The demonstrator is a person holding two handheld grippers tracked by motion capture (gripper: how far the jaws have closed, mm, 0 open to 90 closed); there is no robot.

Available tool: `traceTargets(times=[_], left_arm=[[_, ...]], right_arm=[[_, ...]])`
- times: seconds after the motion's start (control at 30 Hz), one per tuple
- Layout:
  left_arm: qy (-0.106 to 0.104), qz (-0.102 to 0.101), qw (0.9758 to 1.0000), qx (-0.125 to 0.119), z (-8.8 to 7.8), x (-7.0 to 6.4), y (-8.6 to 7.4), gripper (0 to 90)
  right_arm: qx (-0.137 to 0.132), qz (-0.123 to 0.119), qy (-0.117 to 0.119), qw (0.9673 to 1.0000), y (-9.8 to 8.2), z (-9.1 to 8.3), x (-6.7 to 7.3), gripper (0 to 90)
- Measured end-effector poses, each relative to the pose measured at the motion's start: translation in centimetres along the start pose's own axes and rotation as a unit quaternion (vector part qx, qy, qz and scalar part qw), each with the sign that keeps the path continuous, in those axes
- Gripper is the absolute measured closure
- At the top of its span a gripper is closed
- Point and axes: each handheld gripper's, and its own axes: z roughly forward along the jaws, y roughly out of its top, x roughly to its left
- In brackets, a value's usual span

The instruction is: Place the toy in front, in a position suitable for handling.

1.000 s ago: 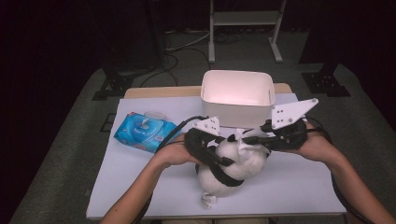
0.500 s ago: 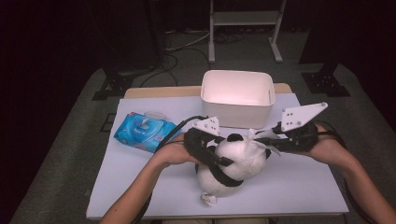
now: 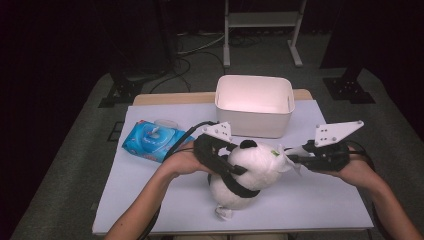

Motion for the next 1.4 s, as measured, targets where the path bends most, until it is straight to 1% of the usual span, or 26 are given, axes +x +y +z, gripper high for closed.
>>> traceTargets(times=[0.07, 0.23, 0.3, 0.4, 0.5, 0.53, 0.63, 0.7, 0.8, 0.87, 0.9, 0.93, 0.97, 1.03, 1.1, 1.13, 1.2, 1.3, 1.37, 1.4], left_arm=[[0.001, -0.001, 1.0000, 0.002, -0.3, 0.1, 0.0, 32.6], [0.002, -0.005, 1.0000, 0.003, -0.7, 0.2, -0.1, 32.7], [0.003, -0.003, 1.0000, 0.004, -0.8, 0.0, 0.1, 32.7], [0.003, 0.003, 1.0000, 0.008, -0.8, 0.0, 0.6, 32.8], [0.002, 0.005, 0.9999, 0.013, -0.6, -0.2, 1.0, 32.9], [0.000, 0.009, 0.9998, 0.019, -0.5, -0.2, 1.1, 32.8], [-0.004, 0.014, 0.9995, 0.027, 0.4, -0.4, 1.4, 32.8], [-0.007, 0.020, 0.9994, 0.026, 1.0, -0.5, 1.7, 32.8], [-0.011, 0.024, 0.9991, 0.032, 1.9, -0.6, 2.0, 32.8], [-0.013, 0.025, 0.9992, 0.029, 2.2, -0.7, 2.1, 32.8], [-0.012, 0.019, 0.9993, 0.030, 2.3, -0.7, 2.1, 32.8], [-0.011, 0.015, 0.9994, 0.031, 2.3, -0.7, 2.0, 32.7], [-0.010, 0.013, 0.9995, 0.026, 2.3, -0.6, 1.9, 32.8], [-0.012, 0.011, 0.9997, 0.019, 2.1, -0.6, 1.7, 33.3], [-0.011, 0.009, 0.9998, 0.015, 1.7, -0.5, 1.8, 34.2], [-0.009, 0.012, 0.9998, 0.013, 1.5, -0.5, 1.9, 34.6], [-0.005, 0.012, 0.9998, 0.017, 1.1, -0.5, 2.2, 35.4], [0.001, 0.016, 0.9996, 0.022, 0.4, -0.5, 2.6, 35.8], [0.007, 0.018, 0.9995, 0.027, 0.2, -0.3, 2.7, 35.9], [0.010, 0.017, 0.9993, 0.031, 0.4, -0.3, 2.5, 35.8]], right_arm=[[-0.003, 0.003, 0.001, 1.0000, -0.2, -0.1, 0.1, 77.6], [0.001, 0.000, -0.002, 1.0000, -0.5, 0.0, 0.3, 77.6], [-0.006, 0.002, 0.003, 1.0000, -0.4, -0.1, 0.3, 77.6], [-0.010, -0.005, 0.001, 0.9999, 0.3, -0.4, 0.3, 77.6], [-0.014, -0.018, 0.003, 0.9997, 1.6, -0.7, 0.5, 77.6], [-0.015, -0.023, 0.003, 0.9996, 1.9, -0.7, 0.5, 77.6], [-0.024, -0.034, 0.008, 0.9991, 3.4, -0.8, 0.5, 77.7], [-0.021, -0.048, 0.011, 0.9986, 4.5, -0.5, 0.7, 77.7], [0.004, -0.075, 0.013, 0.9971, 6.2, 0.4, 1.1, 77.7], [0.013, -0.080, 0.015, 0.9966, 6.7, 0.7, 1.2, 77.7], [0.022, -0.084, 0.013, 0.9961, 6.8, 1.0, 1.1, 77.7], [0.027, -0.084, 0.012, 0.9961, 6.7, 1.2, 1.1, 77.7], [0.027, -0.079, 0.011, 0.9965, 6.5, 1.3, 1.0, 77.7], [0.014, -0.069, 0.015, 0.9974, 6.0, 1.3, 0.9, 77.8], [0.003, -0.065, 0.013, 0.9978, 5.9, 1.2, 0.9, 77.8], [-0.003, -0.063, 0.014, 0.9979, 6.0, 1.1, 0.9, 77.8], [-0.011, -0.062, 0.012, 0.9979, 6.2, 1.1, 0.9, 77.8], [-0.013, -0.067, 0.008, 0.9977, 6.4, 1.0, 0.8, 77.8], [-0.008, -0.062, 0.007, 0.9980, 6.1, 1.0, 0.7, 77.7], [-0.003, -0.062, 0.005, 0.9981, 5.9, 1.1, 0.7, 77.7]])
